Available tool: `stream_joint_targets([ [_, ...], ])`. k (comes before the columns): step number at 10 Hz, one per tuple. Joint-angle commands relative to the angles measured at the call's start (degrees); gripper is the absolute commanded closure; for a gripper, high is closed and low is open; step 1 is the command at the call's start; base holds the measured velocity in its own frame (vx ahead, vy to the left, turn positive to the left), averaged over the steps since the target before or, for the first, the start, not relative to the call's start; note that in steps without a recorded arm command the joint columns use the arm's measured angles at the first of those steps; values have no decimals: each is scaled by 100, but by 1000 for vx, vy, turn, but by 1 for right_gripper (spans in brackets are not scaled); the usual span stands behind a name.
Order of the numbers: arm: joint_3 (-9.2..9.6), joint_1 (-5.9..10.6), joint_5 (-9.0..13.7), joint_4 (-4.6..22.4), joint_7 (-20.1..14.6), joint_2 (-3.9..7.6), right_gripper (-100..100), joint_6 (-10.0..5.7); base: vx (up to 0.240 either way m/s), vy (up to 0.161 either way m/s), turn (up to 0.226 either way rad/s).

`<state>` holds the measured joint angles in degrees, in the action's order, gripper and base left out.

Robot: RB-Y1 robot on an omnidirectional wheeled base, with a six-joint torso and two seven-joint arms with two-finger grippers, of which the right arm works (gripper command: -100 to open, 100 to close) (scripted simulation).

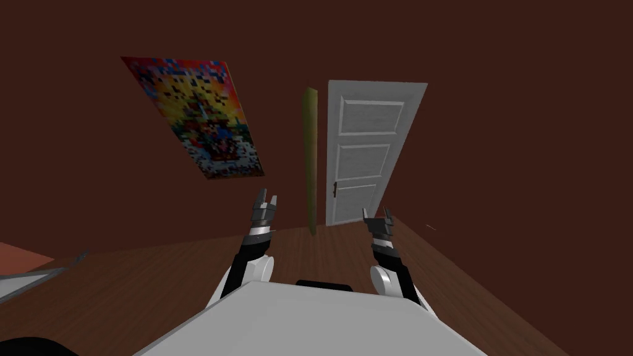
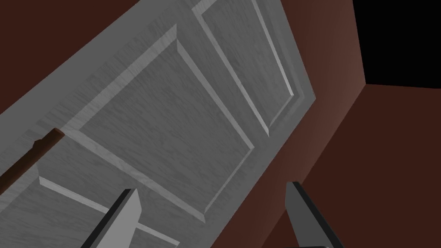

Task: Pull the door open

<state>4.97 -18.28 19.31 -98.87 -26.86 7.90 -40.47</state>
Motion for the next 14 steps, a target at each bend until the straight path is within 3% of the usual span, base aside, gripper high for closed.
stream_joint_targets([
  [1, 56, 63, 137, 217, -199, 26, -100, -37, 89, -38, 176],
  [14, 451, 557, 1288, 2001, -1806, 337, -100, -371, 90, -40, 155],
])
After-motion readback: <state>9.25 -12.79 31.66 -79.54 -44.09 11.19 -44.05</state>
